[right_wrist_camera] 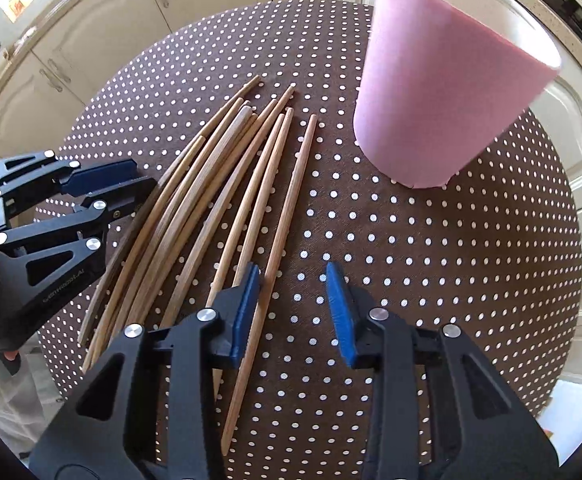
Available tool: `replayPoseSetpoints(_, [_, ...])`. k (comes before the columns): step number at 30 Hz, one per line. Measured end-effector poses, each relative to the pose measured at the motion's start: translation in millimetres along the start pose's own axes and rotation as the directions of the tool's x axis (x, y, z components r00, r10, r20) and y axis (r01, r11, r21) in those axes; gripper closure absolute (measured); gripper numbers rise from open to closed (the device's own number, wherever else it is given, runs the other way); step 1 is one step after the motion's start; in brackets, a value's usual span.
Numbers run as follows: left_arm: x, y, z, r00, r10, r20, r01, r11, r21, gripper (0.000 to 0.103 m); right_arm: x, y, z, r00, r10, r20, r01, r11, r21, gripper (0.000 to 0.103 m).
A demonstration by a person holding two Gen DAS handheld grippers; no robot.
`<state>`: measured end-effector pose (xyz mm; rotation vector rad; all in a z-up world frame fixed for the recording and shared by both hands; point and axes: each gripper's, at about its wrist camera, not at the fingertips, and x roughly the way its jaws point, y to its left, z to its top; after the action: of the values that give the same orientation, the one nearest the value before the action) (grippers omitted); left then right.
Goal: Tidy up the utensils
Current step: 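Align the left gripper on one chopstick while the right gripper positions over another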
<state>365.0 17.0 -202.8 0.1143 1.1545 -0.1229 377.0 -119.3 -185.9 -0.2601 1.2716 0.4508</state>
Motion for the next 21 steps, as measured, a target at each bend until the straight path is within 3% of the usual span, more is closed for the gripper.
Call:
replayPoseSetpoints(4, [1.1,3.4,-0.4,1.0,-0.009,0.007,0.009,1.0,-0.003,0.086,4.5,9.2,12.4,0.998,-0.048,-0.047,0.046,0.998,-0.039,0.073])
replayPoseSetpoints(10, [0.8,8.9,-3.0,1.0,-0.019,0.008,0.02,1.0,-0.022,0.099,7.2,10.3,24.6,0.996,-0.047,-0.075,0.045,0.998,-0.035,0.093])
replayPoseSetpoints(12, [1.0,8.2,-1.7,1.0,-0.027,-0.001,0.027,0.999,-0.024,0.101,6.0,8.4,25.8,0.997,-0.039,-0.073,0.037,0.999,-0.027,0.093])
replayPoseSetpoints(15, [-2.6,15.8,-5.5,0.991,-0.132,-0.021,0.13,0.988,-0.081,0.101,3.5,5.3,24.9,0.997,-0.032,-0.067,0.031,0.999,-0.017,0.093])
replayPoseSetpoints(21, [-13.4,18.8,-6.0,0.991,-0.133,-0.008,0.132,0.988,-0.083,0.1,5.8,5.4,19.8,0.997,-0.051,-0.057,0.049,0.998,-0.027,0.093])
